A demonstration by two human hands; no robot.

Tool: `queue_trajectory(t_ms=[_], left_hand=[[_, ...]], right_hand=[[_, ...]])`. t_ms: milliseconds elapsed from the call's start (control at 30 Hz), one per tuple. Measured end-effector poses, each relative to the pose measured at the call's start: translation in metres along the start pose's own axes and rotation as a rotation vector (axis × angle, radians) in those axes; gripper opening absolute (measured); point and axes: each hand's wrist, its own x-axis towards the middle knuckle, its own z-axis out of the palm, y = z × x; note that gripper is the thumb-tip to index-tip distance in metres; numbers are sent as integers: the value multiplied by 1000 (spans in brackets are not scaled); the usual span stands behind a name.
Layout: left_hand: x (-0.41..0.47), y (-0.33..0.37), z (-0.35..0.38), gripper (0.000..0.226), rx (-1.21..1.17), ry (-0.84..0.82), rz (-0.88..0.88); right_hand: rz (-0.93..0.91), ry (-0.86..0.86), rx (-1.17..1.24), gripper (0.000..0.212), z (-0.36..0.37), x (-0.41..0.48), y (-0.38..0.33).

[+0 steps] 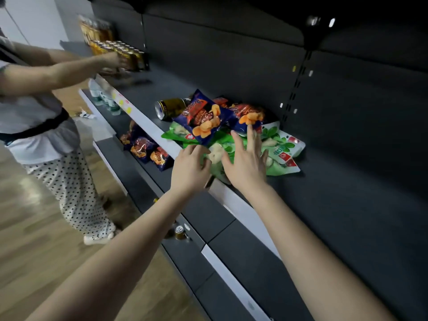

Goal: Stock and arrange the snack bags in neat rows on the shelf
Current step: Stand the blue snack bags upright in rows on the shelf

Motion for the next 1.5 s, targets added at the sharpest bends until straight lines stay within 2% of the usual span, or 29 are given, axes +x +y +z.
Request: queue_trajectory(t_ms=[200,333,400,567,700,767,933,1067,1233,1367,1500], left_hand=[[39,-43,-21,27,1,93,104],[91,-74,-47,30,-53,177,60],[112,-91,-53,31,-54,164,51],[148,-126,-46,42,-33,-3,18],[169,-139,-25,51,-17,-140,43],[175,-137,-14,51,-19,-179,89],[175,-119,11,51,-67,-240,215],[170,-106,18,52,-117,-324,249],[160,-79,20,53,-62,-373,311],[149,-49,21,45,-51,-321,314],[134,-27,20,47,-194,-287,340]], right_hand=[[-21,98,14,58,24,47,-41],[-55,241,15,58,34,99,-78],[-79,244,-44,60,41,128,-92],[-71,41,-247,69,60,185,-104],[83,-191,-326,72,85,202,-83],[155,-232,-335,68,93,202,-74],[210,-207,-335,60,92,198,-70],[272,-206,-321,60,80,183,-55],[356,-186,-249,59,62,161,-31],[378,-92,-255,57,49,142,-17],[369,85,-179,58,33,117,-3]])
